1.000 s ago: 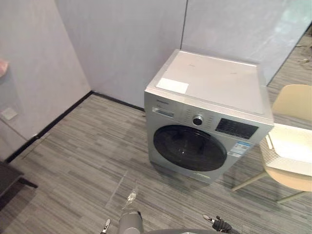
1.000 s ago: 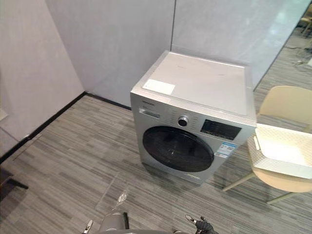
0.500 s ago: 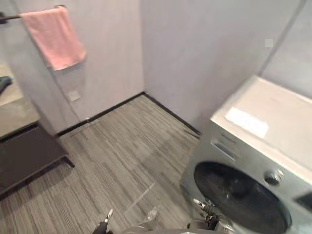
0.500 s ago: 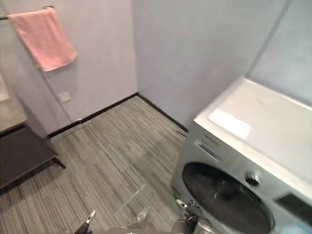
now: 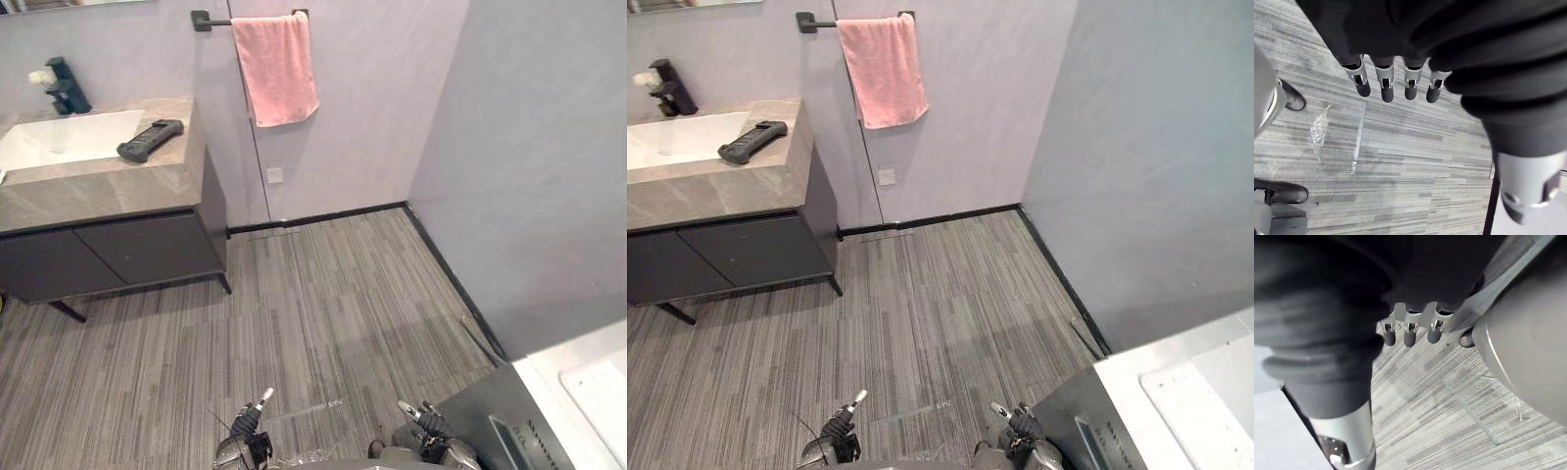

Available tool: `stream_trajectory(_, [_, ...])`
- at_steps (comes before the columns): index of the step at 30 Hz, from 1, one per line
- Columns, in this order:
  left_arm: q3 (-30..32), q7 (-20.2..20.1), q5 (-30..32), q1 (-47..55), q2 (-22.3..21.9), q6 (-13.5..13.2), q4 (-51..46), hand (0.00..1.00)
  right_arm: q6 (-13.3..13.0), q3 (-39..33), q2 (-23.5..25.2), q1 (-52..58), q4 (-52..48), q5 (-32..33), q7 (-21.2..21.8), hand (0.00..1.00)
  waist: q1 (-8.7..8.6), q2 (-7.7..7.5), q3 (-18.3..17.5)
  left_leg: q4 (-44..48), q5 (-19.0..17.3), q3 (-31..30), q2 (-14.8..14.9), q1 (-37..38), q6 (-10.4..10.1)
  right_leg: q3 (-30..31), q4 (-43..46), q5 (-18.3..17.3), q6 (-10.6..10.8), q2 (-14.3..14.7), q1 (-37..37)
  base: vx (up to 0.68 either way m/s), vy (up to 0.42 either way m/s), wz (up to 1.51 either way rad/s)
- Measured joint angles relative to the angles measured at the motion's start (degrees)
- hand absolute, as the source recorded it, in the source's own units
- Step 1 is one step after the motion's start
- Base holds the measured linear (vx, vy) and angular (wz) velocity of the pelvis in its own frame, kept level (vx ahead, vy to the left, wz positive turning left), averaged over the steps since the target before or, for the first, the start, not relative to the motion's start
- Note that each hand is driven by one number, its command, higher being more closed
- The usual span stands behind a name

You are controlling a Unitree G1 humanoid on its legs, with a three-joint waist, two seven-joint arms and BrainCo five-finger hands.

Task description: Pick up the laundry basket with both hands and put the clothes into the washing machine.

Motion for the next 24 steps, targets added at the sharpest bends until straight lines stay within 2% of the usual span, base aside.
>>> stream_trajectory(4, [2.08,0.13,0.37,0.11,-0.13,-0.02,-0.05,0.00,-0.01,0.59,0.29,-0.79,1.17,-0.04,0.02,0.00,0.09,-0.28,0.17,-0.60,1.07,-0.07,1.92,-0.55,-1.81,-2.61,-2.36,0.26,-1.25,1.15,1.41,-0.02,-0.138,0.30])
stream_trajectory(7, [2.03,0.34,0.45,0.10,0.48,0.10,-0.25,0.00,-0.07,2.05,0.09,-1.58,1.90,-0.13,0.05,0.00,0.00,-0.60,0.28,5.77,1.38,0.78,0.65,-5.14,-2.37,-5.82,-2.68,0.00,-1.52,-0.11,1.84,-0.06,-0.064,0.57])
stream_trajectory(8, [2.01,0.88,0.45,0.00,0.65,0.20,-0.32,0.00,0.02,1.94,0.03,-1.97,2.36,-0.14,0.03,0.00,-0.06,-0.78,0.44,7.53,2.06,3.89,0.52,-7.18,-3.51,-7.51,-2.90,-0.02,-1.59,-1.23,2.27,-0.07,-0.014,0.83])
stream_trajectory(9, [2.05,1.10,0.44,-0.01,0.68,0.20,-0.31,0.00,0.00,1.58,0.07,-1.95,2.41,-0.12,0.02,0.00,-0.08,-0.96,0.60,7.72,2.14,6.75,0.98,-7.38,-3.58,-8.68,-3.22,0.04,-1.69,-1.67,2.69,-0.11,0.022,1.00])
stream_trajectory(10, [2.06,1.24,0.45,-0.11,0.77,0.21,-0.30,0.00,-0.09,0.53,-0.06,-1.90,2.41,-0.09,-0.06,0.00,-0.05,-0.54,1.17,7.71,1.69,14.08,2.67,-8.00,-2.74,-10.89,-3.57,0.03,-1.69,-1.96,3.82,-0.11,0.038,0.80])
stream_trajectory(11, [2.07,1.27,0.44,-0.14,0.73,0.23,-0.30,0.00,-0.08,0.11,-0.04,-1.81,2.61,-0.05,-0.10,0.00,0.09,-0.32,1.34,7.33,1.75,16.51,3.36,-7.94,-1.56,-11.49,-3.53,-0.08,-1.53,-2.07,4.12,-0.13,0.035,0.62])
stream_trajectory(12, [2.11,1.34,0.44,0.29,0.66,0.16,-0.30,0.00,-0.04,0.04,0.31,-2.23,3.68,-0.06,-0.21,0.00,0.64,-0.42,1.34,6.51,2.53,18.89,3.90,-7.53,-1.57,-11.50,-3.82,0.01,-1.40,-2.35,4.46,-0.14,0.023,0.15])
stream_trajectory(13, [2.09,1.53,0.49,1.20,1.59,0.20,-0.12,0.00,-0.04,-0.45,0.39,-2.70,4.82,-0.06,-0.19,0.00,0.48,-0.33,0.91,3.88,3.51,19.54,3.32,-6.46,-1.06,-11.46,-5.20,0.41,-0.91,-2.73,5.08,-0.08,0.028,-0.08])
stream_trajectory(14, [2.05,2.11,0.51,2.80,2.73,0.28,0.62,0.00,-0.10,-1.02,1.15,-2.51,5.57,-0.04,-0.05,0.00,-0.02,-0.56,-0.53,-1.62,6.00,19.88,2.35,-5.06,-1.11,-11.32,-9.03,2.31,-0.61,-3.04,5.86,-0.04,0.023,-0.13])
stream_trajectory(15, [2.01,2.24,0.52,3.02,2.97,0.28,0.95,0.00,-0.08,-1.31,1.27,-2.41,5.65,-0.05,-0.04,0.00,-0.03,-1.02,-0.99,-2.87,6.55,19.89,2.07,-4.76,-1.09,-11.33,-9.87,2.92,-0.48,-3.15,5.88,0.03,0.025,-0.06])
stream_trajectory(16, [1.51,2.27,0.68,3.65,3.75,0.45,2.00,0.00,-0.06,-2.83,1.46,-2.09,6.07,-0.03,-0.05,0.00,-0.21,-0.59,-2.17,-6.76,8.65,19.47,1.21,-4.62,-1.15,-11.49,-12.59,4.80,-0.31,-3.48,5.67,0.02,0.021,0.18])
stream_trajectory(17, [0.74,2.24,0.81,3.45,4.36,0.85,2.61,0.00,-0.06,-4.46,1.22,-2.03,6.67,-0.03,-0.06,0.00,-0.33,-1.55,-2.45,-9.07,9.91,18.73,0.62,-4.86,-0.92,-11.81,-14.42,5.99,-0.17,-3.74,5.69,0.02,0.023,0.27])
stream_trajectory(20, [-1.32,2.21,1.03,3.19,5.18,1.01,3.69,0.00,0.23,-6.57,-0.48,-1.35,8.67,-0.06,-0.17,0.00,-0.76,-1.39,-2.33,-11.59,12.24,17.24,-0.34,-3.94,-0.86,-13.67,-15.69,6.87,0.15,-4.16,7.15,0.04,0.014,0.42])
stream_trajectory(24, [-3.00,2.20,1.00,3.64,5.94,0.94,4.57,0.00,0.97,-7.58,-1.56,-0.17,9.44,-0.22,-0.26,0.00,-1.54,-1.26,-2.31,-12.03,12.38,16.93,-0.72,-2.36,-0.74,-14.21,-15.71,6.66,0.53,-4.21,8.74,0.08,0.019,0.09])
